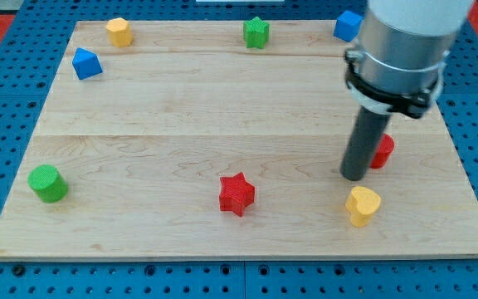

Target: Push the red circle slightly up

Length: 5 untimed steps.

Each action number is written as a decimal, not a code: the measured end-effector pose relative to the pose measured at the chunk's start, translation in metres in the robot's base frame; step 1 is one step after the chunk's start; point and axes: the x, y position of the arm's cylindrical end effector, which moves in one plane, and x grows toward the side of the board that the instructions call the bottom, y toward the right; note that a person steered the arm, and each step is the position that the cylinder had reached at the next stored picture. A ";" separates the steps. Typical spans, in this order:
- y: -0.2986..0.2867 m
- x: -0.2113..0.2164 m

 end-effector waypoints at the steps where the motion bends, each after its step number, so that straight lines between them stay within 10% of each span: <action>1: 0.032 -0.003; 5: 0.024 -0.077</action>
